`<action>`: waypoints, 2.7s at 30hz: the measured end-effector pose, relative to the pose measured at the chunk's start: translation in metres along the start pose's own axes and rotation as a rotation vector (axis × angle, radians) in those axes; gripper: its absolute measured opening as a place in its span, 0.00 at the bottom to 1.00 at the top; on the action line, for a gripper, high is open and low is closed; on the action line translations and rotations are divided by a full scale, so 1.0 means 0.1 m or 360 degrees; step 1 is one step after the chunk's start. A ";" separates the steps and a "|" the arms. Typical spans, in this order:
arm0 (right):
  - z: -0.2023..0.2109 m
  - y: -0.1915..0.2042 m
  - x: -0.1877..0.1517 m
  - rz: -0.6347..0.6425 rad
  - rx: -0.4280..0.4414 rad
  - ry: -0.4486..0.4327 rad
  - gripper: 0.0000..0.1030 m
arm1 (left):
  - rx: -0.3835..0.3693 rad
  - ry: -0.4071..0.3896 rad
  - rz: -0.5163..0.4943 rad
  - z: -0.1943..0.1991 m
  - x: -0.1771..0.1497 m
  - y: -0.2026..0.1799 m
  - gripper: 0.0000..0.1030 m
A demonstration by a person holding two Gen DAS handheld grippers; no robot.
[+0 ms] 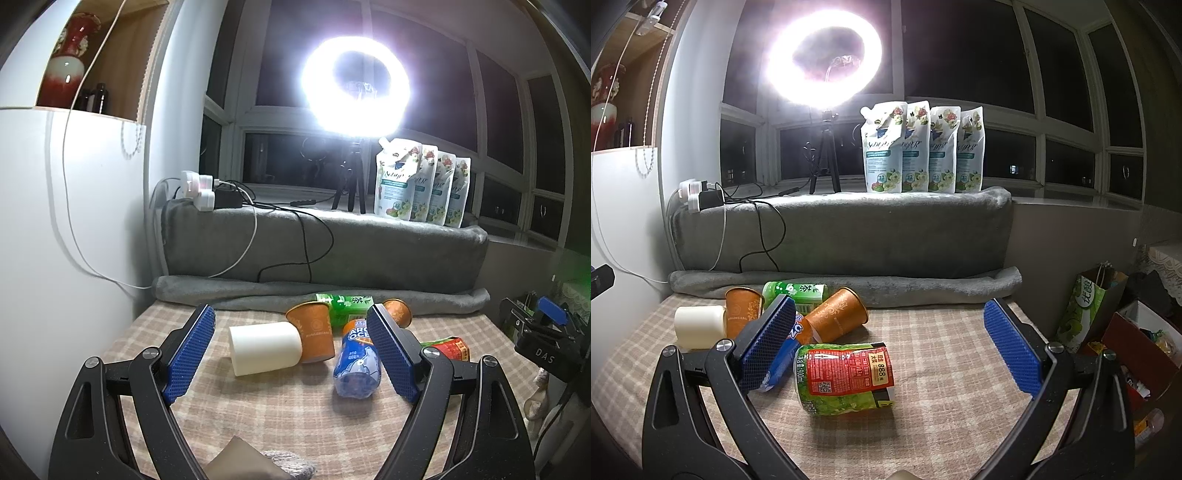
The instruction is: Flip cup upright
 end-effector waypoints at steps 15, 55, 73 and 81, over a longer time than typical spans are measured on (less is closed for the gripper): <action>-0.08 0.03 -0.01 0.0014 0.0058 0.0046 1.00 | 0.0019 0.0031 0.0008 -0.10 -0.02 0.04 0.82; -2.24 0.67 -0.48 -0.0678 0.0525 0.1571 0.85 | 0.0076 0.0127 0.0151 -0.20 -0.17 0.52 0.82; -2.77 1.14 -0.70 -0.0614 0.0289 0.1811 0.72 | 0.0162 0.0081 0.0252 -0.07 -0.20 0.89 0.82; -2.93 1.28 -0.63 -0.0470 0.0220 0.1807 0.68 | 0.0169 0.0076 0.0264 -0.05 -0.20 0.92 0.82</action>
Point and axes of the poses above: each gripper's, at about its wrist camera, not at the fingertips, and z roughly against the way its jaws point, y to its left, x to its top, the point moved 5 cm from there along -z, roughly the way its jaws point, and after that the axes turned 12 degrees about -x, right-handed, at the moved point
